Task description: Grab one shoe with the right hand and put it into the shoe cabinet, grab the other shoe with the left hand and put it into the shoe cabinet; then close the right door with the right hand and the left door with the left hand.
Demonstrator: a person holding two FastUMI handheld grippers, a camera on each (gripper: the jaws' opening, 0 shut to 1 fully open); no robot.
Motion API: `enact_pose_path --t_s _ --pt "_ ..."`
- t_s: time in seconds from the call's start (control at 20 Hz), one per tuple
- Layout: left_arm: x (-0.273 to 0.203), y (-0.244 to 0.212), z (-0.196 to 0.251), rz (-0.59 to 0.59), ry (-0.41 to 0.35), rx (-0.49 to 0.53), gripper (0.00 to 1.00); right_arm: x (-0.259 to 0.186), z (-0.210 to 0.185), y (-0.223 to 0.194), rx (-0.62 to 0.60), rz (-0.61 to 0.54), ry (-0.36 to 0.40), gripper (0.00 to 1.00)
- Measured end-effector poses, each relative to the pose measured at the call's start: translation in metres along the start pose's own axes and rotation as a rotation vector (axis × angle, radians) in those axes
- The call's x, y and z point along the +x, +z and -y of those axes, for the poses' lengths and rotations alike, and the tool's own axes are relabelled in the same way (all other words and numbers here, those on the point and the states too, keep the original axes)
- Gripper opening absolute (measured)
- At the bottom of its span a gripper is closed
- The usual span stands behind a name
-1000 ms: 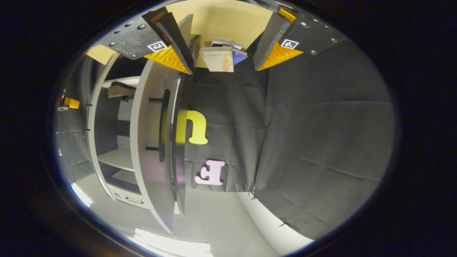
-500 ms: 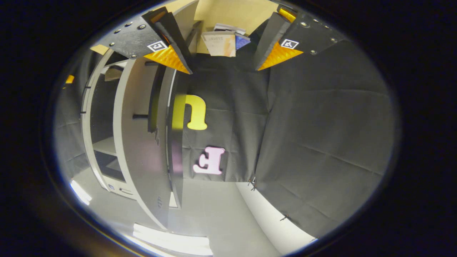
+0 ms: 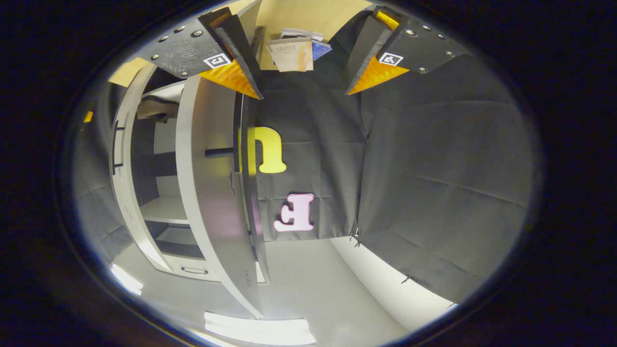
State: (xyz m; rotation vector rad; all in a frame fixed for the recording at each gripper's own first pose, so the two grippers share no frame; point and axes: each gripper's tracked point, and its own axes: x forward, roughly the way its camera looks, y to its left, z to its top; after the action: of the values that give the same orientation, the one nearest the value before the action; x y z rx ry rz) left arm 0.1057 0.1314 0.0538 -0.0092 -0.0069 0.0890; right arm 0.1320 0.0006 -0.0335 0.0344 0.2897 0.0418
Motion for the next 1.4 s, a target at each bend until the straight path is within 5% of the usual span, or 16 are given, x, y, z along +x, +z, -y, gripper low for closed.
enact_pose_path --t_s 0.3,0.75,1.15,1.4 --pt "0.000 0.001 0.012 -0.015 0.007 -0.014 0.88 0.006 0.004 -0.005 0.025 -0.013 0.026 0.95" --pt "-0.014 0.013 0.093 0.020 -0.156 -0.019 0.87 0.009 0.007 0.000 -0.003 -0.004 0.047 0.97" --pt "-0.003 0.020 0.197 0.057 -0.272 0.005 0.93 -0.012 0.049 -0.008 -0.002 -0.018 -0.023 0.95" --pt "0.014 0.014 0.246 0.058 -0.273 -0.060 0.93 -0.028 0.076 -0.014 0.017 -0.029 -0.069 0.97"
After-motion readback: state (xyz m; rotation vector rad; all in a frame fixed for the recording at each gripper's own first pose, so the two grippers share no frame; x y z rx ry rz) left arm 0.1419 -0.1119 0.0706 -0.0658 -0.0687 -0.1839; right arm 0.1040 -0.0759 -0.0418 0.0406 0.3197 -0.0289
